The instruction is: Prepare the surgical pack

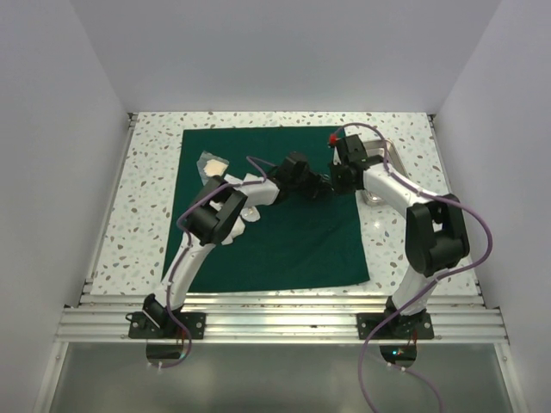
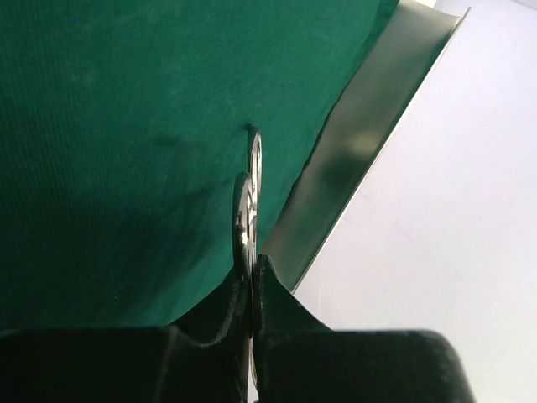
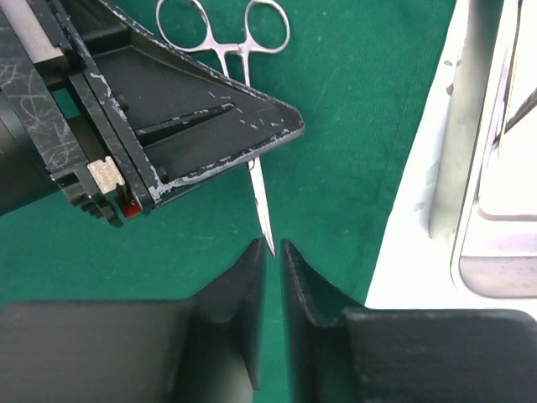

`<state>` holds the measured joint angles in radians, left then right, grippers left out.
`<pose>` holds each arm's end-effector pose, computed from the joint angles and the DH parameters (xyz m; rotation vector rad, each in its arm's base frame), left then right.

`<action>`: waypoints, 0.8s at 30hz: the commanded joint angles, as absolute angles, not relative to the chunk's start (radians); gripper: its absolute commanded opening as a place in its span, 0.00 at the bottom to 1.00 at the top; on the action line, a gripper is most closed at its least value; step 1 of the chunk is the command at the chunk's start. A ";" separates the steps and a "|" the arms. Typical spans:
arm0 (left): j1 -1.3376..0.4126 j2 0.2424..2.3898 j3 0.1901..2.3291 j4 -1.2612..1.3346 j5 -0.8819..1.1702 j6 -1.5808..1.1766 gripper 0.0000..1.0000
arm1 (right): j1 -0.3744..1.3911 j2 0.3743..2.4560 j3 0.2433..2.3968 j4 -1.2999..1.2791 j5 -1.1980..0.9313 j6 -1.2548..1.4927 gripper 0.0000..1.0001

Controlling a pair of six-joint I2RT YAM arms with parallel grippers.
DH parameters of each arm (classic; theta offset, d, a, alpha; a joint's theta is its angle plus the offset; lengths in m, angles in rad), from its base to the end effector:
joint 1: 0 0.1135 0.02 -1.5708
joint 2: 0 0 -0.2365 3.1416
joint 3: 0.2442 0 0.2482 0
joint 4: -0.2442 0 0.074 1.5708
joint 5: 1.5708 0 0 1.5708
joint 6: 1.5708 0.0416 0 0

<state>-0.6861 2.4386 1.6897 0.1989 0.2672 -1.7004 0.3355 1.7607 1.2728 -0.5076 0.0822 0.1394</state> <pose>0.3915 -0.3348 0.0867 -1.0923 2.3690 -1.4827 0.3489 0.1180 0.1890 -0.2198 2.5535 0.0759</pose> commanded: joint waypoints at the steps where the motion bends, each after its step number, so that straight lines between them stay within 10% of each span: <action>1: -0.692 2.428 1.718 0.219 0.235 -1.651 0.00 | 0.341 1.684 1.259 -0.483 0.075 0.130 0.28; 10: -0.698 2.327 1.625 0.297 0.227 -1.488 0.00 | 0.296 1.557 1.242 -0.476 0.077 0.173 0.41; 24: -0.787 2.485 1.940 0.555 0.313 -1.289 0.00 | 0.094 1.598 1.295 -0.502 0.154 0.239 0.31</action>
<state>-0.7616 2.4466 1.8210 0.4576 0.3103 -1.3647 0.1032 1.5253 1.2324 -0.4961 0.1360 0.2199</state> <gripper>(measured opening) 0.016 0.344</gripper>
